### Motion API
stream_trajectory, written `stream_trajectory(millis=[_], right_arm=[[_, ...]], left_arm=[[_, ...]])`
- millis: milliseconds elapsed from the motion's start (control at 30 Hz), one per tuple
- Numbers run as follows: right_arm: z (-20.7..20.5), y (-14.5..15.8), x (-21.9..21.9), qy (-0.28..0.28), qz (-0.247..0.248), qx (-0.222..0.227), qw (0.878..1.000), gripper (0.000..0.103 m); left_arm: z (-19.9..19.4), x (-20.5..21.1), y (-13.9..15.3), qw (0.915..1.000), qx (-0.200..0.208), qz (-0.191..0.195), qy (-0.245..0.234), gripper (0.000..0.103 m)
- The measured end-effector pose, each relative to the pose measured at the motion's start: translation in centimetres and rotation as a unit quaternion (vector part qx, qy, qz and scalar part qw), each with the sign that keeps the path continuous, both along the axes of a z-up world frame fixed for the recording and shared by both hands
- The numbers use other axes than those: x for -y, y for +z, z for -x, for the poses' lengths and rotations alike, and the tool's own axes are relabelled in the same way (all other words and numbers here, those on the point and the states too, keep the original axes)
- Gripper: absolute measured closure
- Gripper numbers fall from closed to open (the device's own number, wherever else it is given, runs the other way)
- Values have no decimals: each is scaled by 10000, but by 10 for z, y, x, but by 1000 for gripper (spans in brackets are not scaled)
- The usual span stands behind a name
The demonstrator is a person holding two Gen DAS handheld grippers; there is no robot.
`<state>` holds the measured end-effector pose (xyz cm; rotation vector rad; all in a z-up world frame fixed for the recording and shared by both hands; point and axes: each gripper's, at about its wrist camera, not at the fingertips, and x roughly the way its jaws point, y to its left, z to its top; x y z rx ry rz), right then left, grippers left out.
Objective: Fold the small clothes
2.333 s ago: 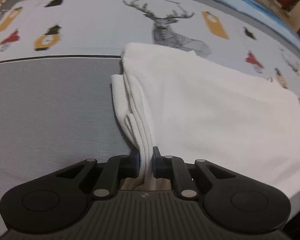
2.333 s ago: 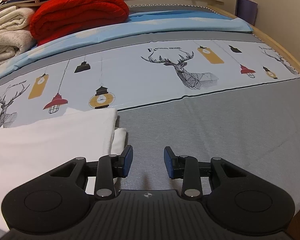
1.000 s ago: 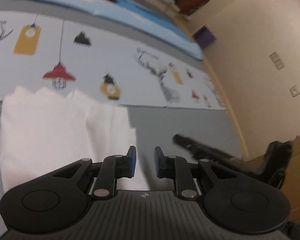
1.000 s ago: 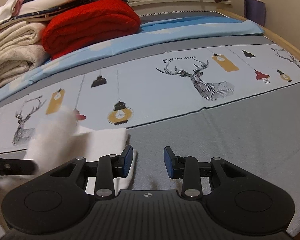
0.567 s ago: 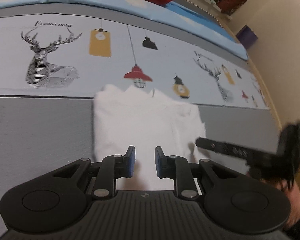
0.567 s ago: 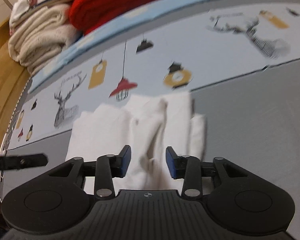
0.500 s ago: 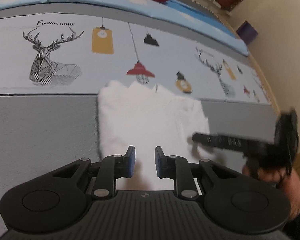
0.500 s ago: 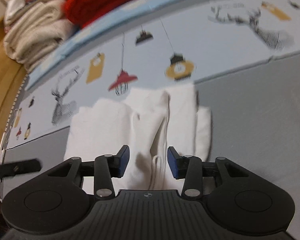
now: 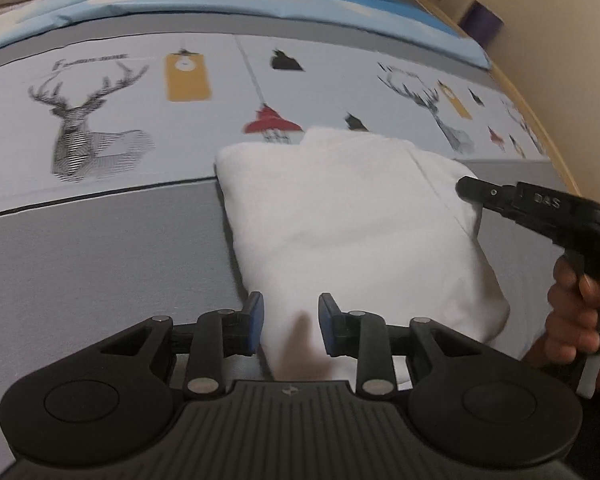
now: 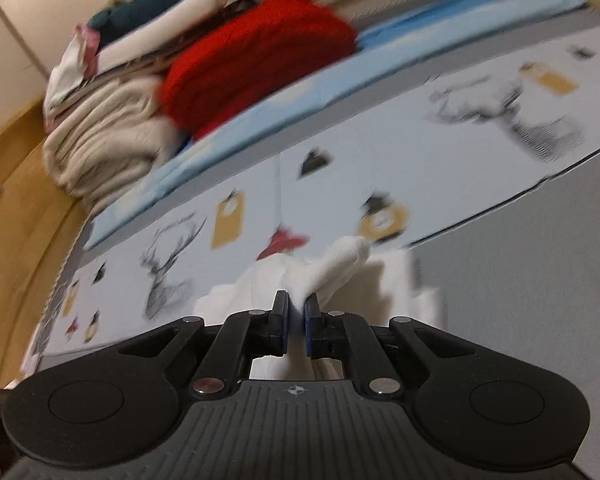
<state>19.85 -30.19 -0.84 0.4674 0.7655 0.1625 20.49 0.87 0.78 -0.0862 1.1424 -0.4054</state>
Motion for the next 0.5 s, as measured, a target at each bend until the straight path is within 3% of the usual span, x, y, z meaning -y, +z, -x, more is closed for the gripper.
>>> stream_trajectory(millis=[167, 267, 367, 500], right_arm=[[-6, -24, 29, -472, 554, -928, 9930, 91], [-3, -24, 30, -325, 546, -931, 9936, 82], [2, -23, 32, -40, 400, -981, 9944, 53], [3, -29, 28, 469, 308, -1279, 9902, 51]], left_arm=[[3, 30, -19, 9986, -166, -316, -384, 69], [4, 39, -31, 9971, -276, -479, -519, 69], [2, 42, -44, 9956, -390, -648, -547, 65], [1, 43, -49, 9943, -438, -807, -534, 61]])
